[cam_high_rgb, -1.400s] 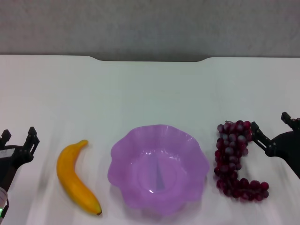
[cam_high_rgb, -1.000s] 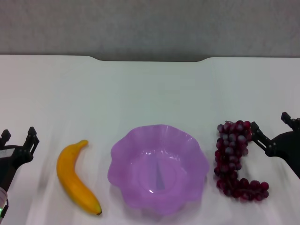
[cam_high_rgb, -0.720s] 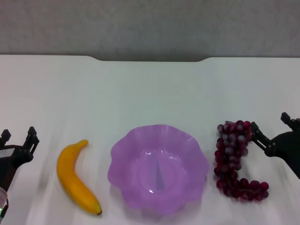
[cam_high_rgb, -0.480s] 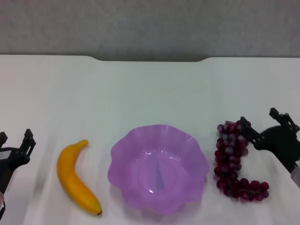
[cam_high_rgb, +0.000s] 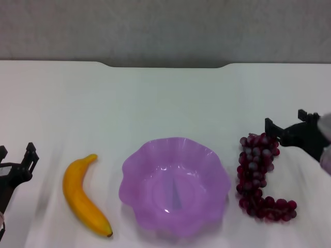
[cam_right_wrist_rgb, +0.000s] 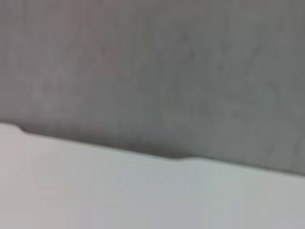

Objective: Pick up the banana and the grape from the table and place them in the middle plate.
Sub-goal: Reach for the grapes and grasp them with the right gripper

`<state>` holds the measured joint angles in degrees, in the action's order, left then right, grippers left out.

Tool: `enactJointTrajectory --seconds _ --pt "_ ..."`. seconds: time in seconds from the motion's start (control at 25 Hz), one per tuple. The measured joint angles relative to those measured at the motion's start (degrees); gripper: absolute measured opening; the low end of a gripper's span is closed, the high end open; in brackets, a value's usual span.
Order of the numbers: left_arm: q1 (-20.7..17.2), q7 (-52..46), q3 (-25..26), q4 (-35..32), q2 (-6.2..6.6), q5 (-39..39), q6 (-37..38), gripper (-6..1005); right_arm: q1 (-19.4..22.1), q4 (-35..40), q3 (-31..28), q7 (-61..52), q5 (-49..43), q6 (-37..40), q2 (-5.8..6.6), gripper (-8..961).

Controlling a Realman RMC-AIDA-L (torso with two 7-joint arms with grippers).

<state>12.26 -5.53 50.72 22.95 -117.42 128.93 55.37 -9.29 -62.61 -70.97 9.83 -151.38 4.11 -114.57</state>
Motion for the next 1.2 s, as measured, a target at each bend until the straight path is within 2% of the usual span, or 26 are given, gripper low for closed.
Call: enactJointTrajectory --seconds 0.16,0.24,0.44,0.52,0.8,1.2 --pt "0.34 -0.06 0.0 -0.51 -0.03 0.01 -0.03 706 -1.37 -6.43 -5.42 -0.35 0.27 -18.11 -0.2 878" --pt "0.39 -0.07 0.0 -0.57 -0.05 0.07 -0.07 706 -1.59 -7.02 -6.82 -2.01 0.52 -21.28 -0.35 877" --pt "0.4 -0.15 0.0 -0.57 -0.07 0.09 -0.11 706 -1.33 -7.07 -8.32 -5.86 2.11 -22.29 -0.25 875" --pt "0.4 -0.16 0.0 -0.57 -0.08 0.08 -0.33 706 -2.64 -6.89 -9.26 -5.64 4.22 -25.98 -0.07 874" --pt "0.48 -0.18 0.0 -0.52 -0.14 0.23 -0.81 706 -5.34 -6.08 -9.83 -5.59 7.8 -29.54 -0.12 871" --pt "0.49 -0.18 0.0 -0.28 -0.18 0.22 -0.89 706 -10.39 4.37 -9.49 -5.3 12.23 -31.24 -0.34 867"
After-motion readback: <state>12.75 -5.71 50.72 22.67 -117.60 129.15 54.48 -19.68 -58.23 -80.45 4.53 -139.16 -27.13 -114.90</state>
